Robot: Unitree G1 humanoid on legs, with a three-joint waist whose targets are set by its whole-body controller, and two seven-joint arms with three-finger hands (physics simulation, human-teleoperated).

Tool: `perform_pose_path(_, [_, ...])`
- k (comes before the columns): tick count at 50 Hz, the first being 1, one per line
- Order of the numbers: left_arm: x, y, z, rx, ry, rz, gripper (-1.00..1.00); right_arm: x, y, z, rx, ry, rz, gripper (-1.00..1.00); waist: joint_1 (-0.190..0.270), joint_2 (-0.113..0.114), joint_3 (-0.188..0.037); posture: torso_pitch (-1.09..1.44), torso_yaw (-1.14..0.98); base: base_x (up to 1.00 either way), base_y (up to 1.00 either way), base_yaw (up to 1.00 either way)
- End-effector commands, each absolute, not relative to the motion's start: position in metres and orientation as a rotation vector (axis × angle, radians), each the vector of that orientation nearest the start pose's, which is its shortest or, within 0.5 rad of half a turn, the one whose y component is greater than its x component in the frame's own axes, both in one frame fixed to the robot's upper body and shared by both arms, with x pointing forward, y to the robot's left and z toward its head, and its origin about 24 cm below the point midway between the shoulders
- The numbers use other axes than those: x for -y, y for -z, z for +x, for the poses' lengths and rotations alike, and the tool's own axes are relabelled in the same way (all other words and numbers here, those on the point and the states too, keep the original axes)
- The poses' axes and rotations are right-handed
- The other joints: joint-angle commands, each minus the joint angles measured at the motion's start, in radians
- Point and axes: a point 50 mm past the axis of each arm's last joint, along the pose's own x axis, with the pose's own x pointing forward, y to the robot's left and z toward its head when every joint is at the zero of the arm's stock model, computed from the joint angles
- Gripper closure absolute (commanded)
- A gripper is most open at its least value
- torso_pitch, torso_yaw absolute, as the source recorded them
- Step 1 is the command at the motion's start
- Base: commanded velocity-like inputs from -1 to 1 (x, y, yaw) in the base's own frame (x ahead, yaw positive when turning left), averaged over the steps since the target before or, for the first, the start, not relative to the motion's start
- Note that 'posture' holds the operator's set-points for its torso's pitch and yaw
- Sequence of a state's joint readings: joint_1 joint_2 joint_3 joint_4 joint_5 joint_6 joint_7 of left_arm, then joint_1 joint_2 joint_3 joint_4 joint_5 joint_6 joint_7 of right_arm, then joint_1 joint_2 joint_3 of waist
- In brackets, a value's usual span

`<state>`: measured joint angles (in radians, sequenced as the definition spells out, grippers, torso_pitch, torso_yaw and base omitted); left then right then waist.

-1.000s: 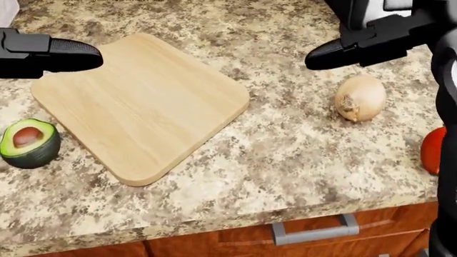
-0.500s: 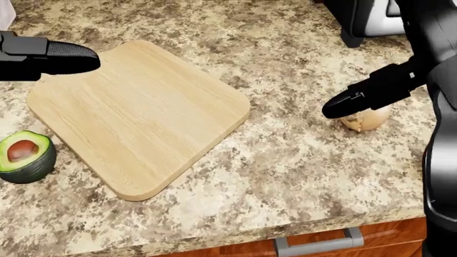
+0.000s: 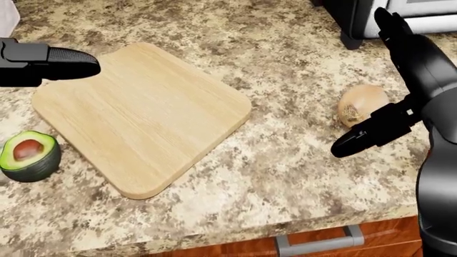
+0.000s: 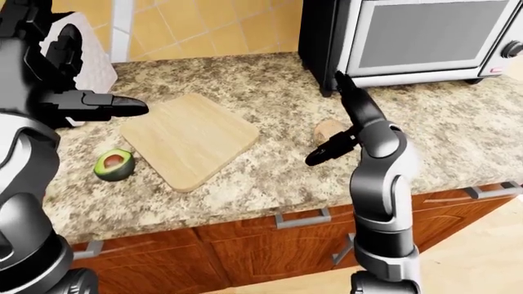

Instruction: Place the avocado, onion, tomato and bell pepper on the cutting board.

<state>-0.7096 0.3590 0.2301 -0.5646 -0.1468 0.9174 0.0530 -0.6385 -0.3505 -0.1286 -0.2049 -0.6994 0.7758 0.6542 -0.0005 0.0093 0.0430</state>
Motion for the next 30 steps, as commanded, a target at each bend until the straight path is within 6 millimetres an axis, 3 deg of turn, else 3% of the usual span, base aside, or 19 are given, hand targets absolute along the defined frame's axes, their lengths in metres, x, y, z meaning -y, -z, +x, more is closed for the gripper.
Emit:
perform_pose_path(1, [-0.191, -0.3021, 0.2718, 0.473, -0.114, 0.155, -1.0, 0.2175, -0.2374, 0.3134, -0.039, 0.07, -0.758, -1.0, -0.001, -0.001, -0.026, 0.0, 0.0, 0.0, 0.0, 0.0])
perform_pose_path(9, [-0.1901, -0.3052, 0.2739, 0.476, -0.11, 0.158, -1.0, 0.2225, -0.2339, 0.3113, -0.054, 0.078, -0.762, -1.0, 0.001, -0.003, -0.027, 0.0, 0.0, 0.0, 0.0, 0.0])
perform_pose_path(12, [-0.1901, -0.3067, 0.2735, 0.478, -0.111, 0.158, -1.0, 0.222, -0.2334, 0.3109, -0.054, 0.071, -0.762, -0.65, 0.001, -0.003, -0.027, 0.0, 0.0, 0.0, 0.0, 0.0])
perform_pose_path(24, [-0.1912, -0.3047, 0.2716, 0.475, -0.117, 0.156, -1.0, 0.2174, -0.2298, 0.3148, -0.053, 0.044, -0.771, -0.36, 0.0, -0.001, -0.03, 0.0, 0.0, 0.0, 0.0, 0.0])
perform_pose_path(30, [-0.1926, -0.3056, 0.2707, 0.478, -0.122, 0.157, -1.0, 0.2165, -0.2276, 0.3154, -0.058, 0.037, -0.774, -0.35, 0.001, -0.001, -0.031, 0.0, 0.0, 0.0, 0.0, 0.0])
